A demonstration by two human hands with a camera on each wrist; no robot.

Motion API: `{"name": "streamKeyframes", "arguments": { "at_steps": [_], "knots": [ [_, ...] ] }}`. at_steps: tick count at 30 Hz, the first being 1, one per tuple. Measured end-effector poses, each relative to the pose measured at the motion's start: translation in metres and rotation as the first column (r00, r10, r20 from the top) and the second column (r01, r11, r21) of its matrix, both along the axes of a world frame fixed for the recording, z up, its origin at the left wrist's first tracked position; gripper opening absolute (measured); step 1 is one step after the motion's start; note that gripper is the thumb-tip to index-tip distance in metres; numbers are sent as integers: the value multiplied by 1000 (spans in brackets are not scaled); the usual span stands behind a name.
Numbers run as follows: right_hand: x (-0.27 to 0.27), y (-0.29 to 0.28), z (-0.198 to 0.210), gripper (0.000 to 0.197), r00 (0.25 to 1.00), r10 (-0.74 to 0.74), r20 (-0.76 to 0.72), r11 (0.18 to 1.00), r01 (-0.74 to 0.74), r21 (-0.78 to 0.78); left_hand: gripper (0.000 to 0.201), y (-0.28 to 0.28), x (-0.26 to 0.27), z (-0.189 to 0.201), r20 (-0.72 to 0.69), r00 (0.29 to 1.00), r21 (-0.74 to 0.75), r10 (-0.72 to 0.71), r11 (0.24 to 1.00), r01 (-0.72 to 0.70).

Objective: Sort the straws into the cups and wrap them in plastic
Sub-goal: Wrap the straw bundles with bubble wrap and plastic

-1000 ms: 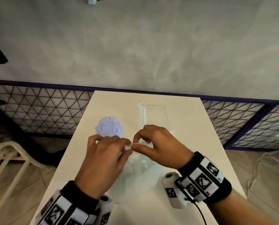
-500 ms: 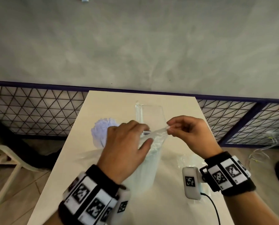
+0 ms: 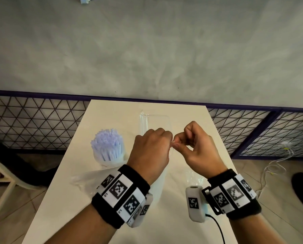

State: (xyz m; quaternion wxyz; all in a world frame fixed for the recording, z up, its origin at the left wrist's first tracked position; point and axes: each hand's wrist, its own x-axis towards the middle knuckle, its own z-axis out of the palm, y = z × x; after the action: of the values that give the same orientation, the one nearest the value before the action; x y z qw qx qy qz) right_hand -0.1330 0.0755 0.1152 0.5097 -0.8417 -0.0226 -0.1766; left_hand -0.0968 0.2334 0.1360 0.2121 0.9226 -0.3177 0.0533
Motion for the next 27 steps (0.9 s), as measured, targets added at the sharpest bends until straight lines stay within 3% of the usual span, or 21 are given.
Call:
{"name": "streamKeyframes", "arguments": {
  "at_steps": [5,9,14,19,23,25,27],
  "knots": [
    [6,-16,-1,49,997,-74,-4,995,74,61,8,39,0,6,70,991,142,110,983,-119],
    [10,-29,-1,51,996,-92,-12,990,93,108,14,92,-6,7,188,967,155,173,967,-203],
    [13,-34,-1,52,996,-83,-17,989,84,119,19,146,-14,13,166,953,166,253,946,-280],
    [12,-30,1,41,998,38,-56,989,-29,148,13,155,-20,9,50,952,51,303,951,-306],
    [8,-22,9,15,988,128,-87,980,-113,161,6,141,-16,11,-166,964,-159,206,959,-232],
    [7,-13,14,13,987,141,-80,987,-134,88,20,128,-16,14,-233,964,-208,130,961,-180],
    [6,-3,20,13,989,143,-43,980,-147,-130,22,118,-13,13,-251,964,-155,94,979,-135]
  ]
}}
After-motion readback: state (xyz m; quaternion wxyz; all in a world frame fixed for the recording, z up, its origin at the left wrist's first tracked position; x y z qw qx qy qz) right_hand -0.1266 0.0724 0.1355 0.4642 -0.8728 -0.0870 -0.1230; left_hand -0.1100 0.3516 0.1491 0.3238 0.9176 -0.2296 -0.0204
